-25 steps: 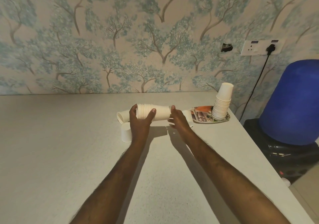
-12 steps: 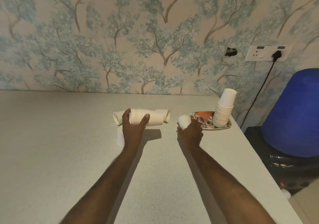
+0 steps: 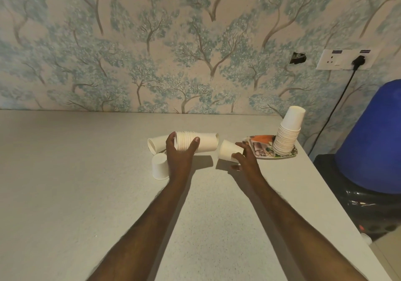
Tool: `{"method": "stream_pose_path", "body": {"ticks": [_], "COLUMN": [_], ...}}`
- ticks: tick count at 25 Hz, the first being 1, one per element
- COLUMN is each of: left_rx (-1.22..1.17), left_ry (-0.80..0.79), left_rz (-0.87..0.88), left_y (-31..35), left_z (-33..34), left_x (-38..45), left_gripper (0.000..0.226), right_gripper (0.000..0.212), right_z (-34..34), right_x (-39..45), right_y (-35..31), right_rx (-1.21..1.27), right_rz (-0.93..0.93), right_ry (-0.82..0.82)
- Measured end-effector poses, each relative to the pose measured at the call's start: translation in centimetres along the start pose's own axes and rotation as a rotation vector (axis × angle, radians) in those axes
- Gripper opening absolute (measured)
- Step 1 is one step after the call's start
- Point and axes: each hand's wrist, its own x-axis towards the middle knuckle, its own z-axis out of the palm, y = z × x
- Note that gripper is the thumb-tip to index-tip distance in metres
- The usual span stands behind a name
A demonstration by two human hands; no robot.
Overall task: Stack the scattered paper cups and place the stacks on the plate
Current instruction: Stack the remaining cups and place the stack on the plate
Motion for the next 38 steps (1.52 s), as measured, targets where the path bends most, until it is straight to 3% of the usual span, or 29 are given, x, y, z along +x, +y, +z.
{"method": "stream_pose_path", "body": {"ticks": [5, 7, 13, 23, 27, 29, 31, 33, 38], "left_rx": [-0.058, -0.078, -0.158, -0.337, -0.373, -0.379, -0.378, -0.377, -0.378], "left_ry": [-0.04, -0.069, -0.115, 0.01, 0.069, 0.1, 0.139, 0.173, 0.219], "left_rz": [-0.008, -0.012, -0.033, -0.082, -0.074, -0.052, -0.021, -0.008, 0.004], "left_y": [-0.4, -0.3, 0.4, 1.3, 1.5, 1.6, 1.5, 1.6, 1.8], "left_z": [0.8, 0.9, -0.2, -6.4, -8.4, -9.5, -10.6, -11.4, -12.0], "left_x": [-0.4, -0.5, -0.2, 1.3, 2.2, 2.5, 3.0, 3.3, 3.6], "left_gripper": [0.096, 0.097, 0.075, 0.087, 0.085, 0.085, 0.086, 0.086, 0.085], "right_gripper": [0.048, 0.033, 0.044, 0.044, 0.041, 0.033, 0.028, 0.03, 0.045], "right_z": [0.5, 1.0, 4.8, 12.8, 15.0, 16.4, 17.8, 19.3, 22.0], "right_x": [-0.5, -0.7, -1.5, -2.0, -2.4, -2.8, -3.4, -4.3, -6.2], "right_y": [-1.5, -1.9, -3.5, -4.3, -3.8, -3.1, -1.9, -1.0, -0.6], "right_rx": [0.123, 0.15, 0.075, 0.081, 0.227, 0.135, -0.118, -0.32, -0.531], "right_rz": [0.038, 0.022, -0.041, -0.02, 0.056, 0.06, -0.052, -0.178, -0.272], "right_ry": [-0.088, -0.11, -0.167, -0.278, -0.264, -0.146, -0.028, -0.026, -0.073]}}
